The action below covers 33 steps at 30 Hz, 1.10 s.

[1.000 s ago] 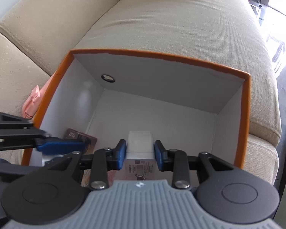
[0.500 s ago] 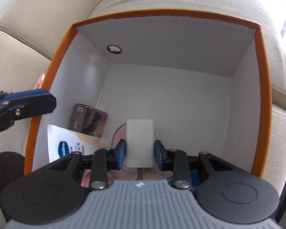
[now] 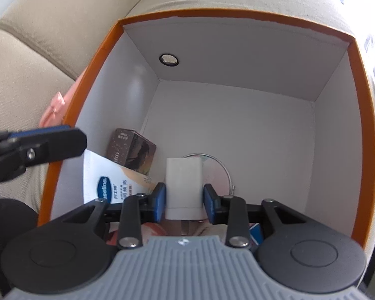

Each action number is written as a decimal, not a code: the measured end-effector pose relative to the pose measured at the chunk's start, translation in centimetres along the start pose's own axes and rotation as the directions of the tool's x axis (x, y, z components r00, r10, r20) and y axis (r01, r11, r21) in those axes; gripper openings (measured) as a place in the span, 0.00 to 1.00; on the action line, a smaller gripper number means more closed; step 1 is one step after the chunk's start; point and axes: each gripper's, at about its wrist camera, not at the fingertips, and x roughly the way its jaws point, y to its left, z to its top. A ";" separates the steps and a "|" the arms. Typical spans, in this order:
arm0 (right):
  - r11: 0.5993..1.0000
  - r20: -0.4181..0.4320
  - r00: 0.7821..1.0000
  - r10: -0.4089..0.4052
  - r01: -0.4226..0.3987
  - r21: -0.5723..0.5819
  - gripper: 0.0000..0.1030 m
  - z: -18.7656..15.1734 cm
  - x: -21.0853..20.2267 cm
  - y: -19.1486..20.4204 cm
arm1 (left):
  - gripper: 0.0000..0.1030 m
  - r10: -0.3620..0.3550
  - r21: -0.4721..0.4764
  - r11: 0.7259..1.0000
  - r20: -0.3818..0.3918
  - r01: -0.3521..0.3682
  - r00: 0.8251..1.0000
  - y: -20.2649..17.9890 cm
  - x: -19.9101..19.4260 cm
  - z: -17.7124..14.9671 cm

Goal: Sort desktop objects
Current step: 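Withdraw both grippers from the box toward the selfie stick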

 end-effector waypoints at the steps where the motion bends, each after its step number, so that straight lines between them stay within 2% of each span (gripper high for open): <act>1: 1.000 0.010 1.000 0.005 -0.006 0.017 0.35 -0.1 -0.2 -0.1 | 0.22 -0.004 -0.004 1.000 0.003 0.004 1.000 0.1 -0.1 -0.1; 7: 0.999 0.048 0.999 0.003 -0.005 0.047 0.36 -0.3 -1.8 0.3 | 0.22 -0.011 -0.008 1.000 0.024 0.011 1.000 0.1 -1.1 -0.4; 11: 1.000 0.099 0.995 -0.025 0.024 0.012 0.36 -0.9 -3.7 1.4 | 0.22 0.045 0.003 0.999 0.054 -0.045 0.998 0.0 -2.2 -1.0; 13: 0.999 0.135 0.990 -0.047 0.049 -0.011 0.36 -1.5 -4.9 1.9 | 0.22 0.045 -0.001 0.999 0.067 -0.045 0.997 0.2 -2.8 -1.3; 16: 0.995 0.210 0.975 -0.077 0.088 -0.044 0.35 -2.5 -6.5 3.0 | 0.22 0.057 -0.010 0.998 0.093 -0.056 0.994 0.8 -3.9 -2.0; 20: 0.990 0.337 0.936 -0.099 0.128 -0.064 0.36 -4.2 -8.7 4.4 | 0.22 0.069 -0.022 0.997 0.118 -0.067 0.991 1.8 -5.2 -3.1; 23: 0.989 0.395 0.916 -0.073 0.116 -0.086 0.35 -4.8 -10.1 5.9 | 0.22 0.082 -0.028 0.997 0.135 -0.079 0.987 2.5 -6.0 -3.7; 31: 0.967 0.423 0.905 0.053 0.058 -0.246 0.37 -5.0 -9.6 11.6 | 0.22 0.144 -0.053 0.989 0.161 -0.138 0.976 5.5 -8.1 -4.8; 33: 0.953 0.425 0.903 0.061 0.074 -0.294 0.37 -5.2 -9.2 13.3 | 0.22 0.151 -0.054 0.988 0.157 -0.144 0.976 6.4 -8.5 -5.0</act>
